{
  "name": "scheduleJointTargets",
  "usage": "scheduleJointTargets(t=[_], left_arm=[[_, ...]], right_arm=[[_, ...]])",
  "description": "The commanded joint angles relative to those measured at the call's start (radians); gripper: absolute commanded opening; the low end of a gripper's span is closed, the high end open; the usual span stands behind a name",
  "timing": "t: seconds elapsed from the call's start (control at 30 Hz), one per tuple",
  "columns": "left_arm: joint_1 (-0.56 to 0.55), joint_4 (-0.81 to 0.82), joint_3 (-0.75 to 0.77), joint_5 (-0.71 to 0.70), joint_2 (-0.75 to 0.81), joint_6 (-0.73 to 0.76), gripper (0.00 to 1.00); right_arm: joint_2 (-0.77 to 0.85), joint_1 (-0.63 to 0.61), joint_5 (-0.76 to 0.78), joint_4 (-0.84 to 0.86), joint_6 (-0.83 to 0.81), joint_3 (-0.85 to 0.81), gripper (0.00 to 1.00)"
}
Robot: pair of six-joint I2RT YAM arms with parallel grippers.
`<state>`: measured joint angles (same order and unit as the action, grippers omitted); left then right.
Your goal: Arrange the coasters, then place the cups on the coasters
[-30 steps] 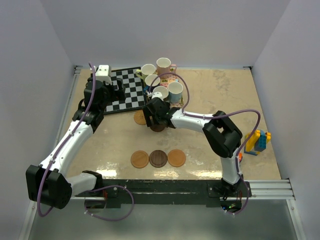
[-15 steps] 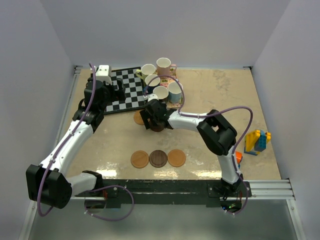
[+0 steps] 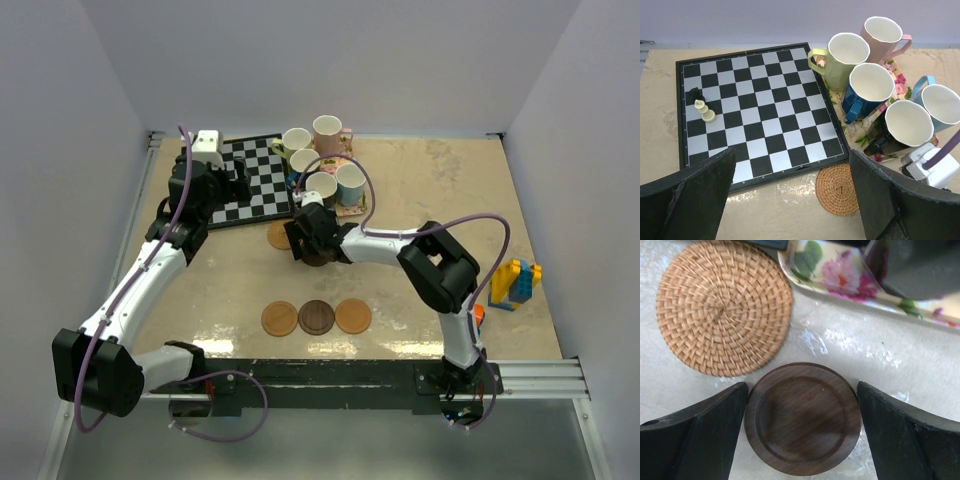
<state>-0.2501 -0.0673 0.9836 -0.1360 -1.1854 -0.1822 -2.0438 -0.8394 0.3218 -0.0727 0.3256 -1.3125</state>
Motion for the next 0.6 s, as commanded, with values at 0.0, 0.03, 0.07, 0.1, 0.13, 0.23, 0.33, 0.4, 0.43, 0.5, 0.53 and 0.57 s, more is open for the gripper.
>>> scheduleJointTargets(t=[0.0,0.03,0.07,0.1,0.13,0.23,0.33,0.4,0.43,0.5,0.53,0.57], left_arm=[[-0.005,0.052,0.0,-0.008,0.001,0.007,1.0],[-0.005,0.05,0.0,-0.007,0.001,0.007,1.0],[-0.005,0.05,-0.002,-0.005,0.001,0.006,1.0],[-0.005,0.05,-0.002,-0.004,0.003,0.006,1.0],[-0.005,0.05,0.0,-0.001,0.004,0.004,1.0],[-0.005,0.05,-0.002,0.004,0.004,0.003,1.0],[-0.005,0.052,-0.002,0.009,0.006,0.0,1.0],[-0.005,0.052,-0.002,0.012,0.007,-0.003,1.0],[-0.005,0.05,0.0,0.013,0.009,-0.003,1.0],[-0.005,0.05,-0.003,0.013,0.009,-0.005,1.0],[-0.005,0.05,-0.002,0.012,0.007,-0.005,1.0],[-0.005,0.05,-0.003,0.01,0.007,-0.005,1.0]], right_arm=[[0.046,-0.001,0.017,-0.061,0.033,0.088,0.92],[0.056,-0.003,0.02,-0.062,0.038,0.1,0.92],[0.066,-0.003,0.023,-0.065,0.044,0.117,0.91],[0.079,-0.003,0.026,-0.071,0.052,0.133,0.91],[0.098,-0.003,0.029,-0.075,0.059,0.148,0.91],[0.149,-0.004,0.03,-0.076,0.084,0.205,0.89],[0.194,-0.009,0.03,-0.078,0.102,0.258,0.9],[0.218,-0.016,0.034,-0.087,0.118,0.282,0.9],[0.229,-0.02,0.036,-0.091,0.124,0.292,0.89],[0.247,-0.032,0.036,-0.099,0.136,0.312,0.89],[0.257,-0.038,0.034,-0.101,0.145,0.32,0.89],[0.266,-0.046,0.03,-0.101,0.153,0.329,0.88]])
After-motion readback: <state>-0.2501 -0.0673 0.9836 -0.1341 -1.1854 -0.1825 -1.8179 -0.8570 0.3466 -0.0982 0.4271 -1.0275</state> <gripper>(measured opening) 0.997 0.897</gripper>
